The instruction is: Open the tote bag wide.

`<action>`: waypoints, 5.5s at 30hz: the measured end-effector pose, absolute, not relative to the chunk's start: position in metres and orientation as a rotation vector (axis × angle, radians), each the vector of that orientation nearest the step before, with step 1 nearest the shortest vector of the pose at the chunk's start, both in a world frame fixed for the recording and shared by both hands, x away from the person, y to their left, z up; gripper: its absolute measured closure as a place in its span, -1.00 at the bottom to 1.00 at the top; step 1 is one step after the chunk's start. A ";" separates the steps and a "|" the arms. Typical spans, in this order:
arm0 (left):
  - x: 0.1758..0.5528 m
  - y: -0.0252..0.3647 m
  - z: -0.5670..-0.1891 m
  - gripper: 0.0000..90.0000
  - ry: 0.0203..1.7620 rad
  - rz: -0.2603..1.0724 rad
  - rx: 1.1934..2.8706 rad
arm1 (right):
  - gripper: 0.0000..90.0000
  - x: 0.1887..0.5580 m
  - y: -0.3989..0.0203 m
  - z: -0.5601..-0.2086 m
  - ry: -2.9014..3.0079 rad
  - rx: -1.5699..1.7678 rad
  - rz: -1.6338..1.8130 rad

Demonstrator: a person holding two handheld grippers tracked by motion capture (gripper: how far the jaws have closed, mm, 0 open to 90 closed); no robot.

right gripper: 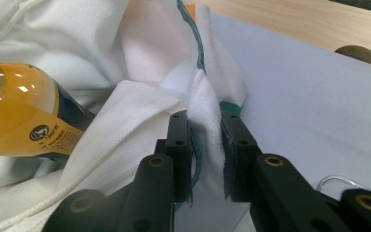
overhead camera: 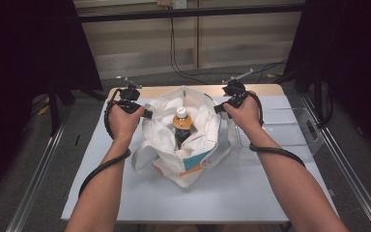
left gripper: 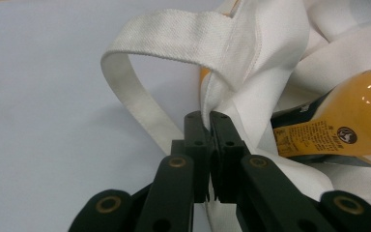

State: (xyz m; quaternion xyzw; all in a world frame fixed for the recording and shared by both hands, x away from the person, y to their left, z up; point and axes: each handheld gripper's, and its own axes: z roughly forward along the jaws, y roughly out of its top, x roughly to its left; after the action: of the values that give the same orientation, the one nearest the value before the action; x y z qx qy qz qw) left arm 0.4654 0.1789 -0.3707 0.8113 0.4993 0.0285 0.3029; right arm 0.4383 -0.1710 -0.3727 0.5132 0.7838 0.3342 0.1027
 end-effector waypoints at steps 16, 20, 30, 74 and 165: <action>0.466 0.181 -0.379 0.93 1.347 0.072 2.157 | 0.71 0.436 -0.174 -0.379 2.312 1.530 0.976; 0.465 0.181 -0.382 0.93 1.351 0.079 2.150 | 0.71 0.435 -0.175 -0.379 2.314 1.530 0.975; 0.465 0.181 -0.381 0.93 1.349 0.099 2.164 | 0.71 0.435 -0.176 -0.381 2.313 1.533 0.971; 0.465 0.186 -0.400 0.94 1.378 0.111 2.180 | 0.70 0.433 -0.183 -0.394 2.330 1.558 0.948; 0.452 0.173 -0.367 0.95 1.322 0.170 2.166 | 0.62 0.411 -0.177 -0.333 2.308 1.431 0.972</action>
State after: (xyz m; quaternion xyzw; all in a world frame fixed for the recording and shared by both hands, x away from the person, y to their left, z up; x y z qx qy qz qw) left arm 0.4516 0.1728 -0.3673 0.8139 0.4966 0.0637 0.2948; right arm 0.4110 -0.1766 -0.3328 0.4921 0.7936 0.3342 0.1282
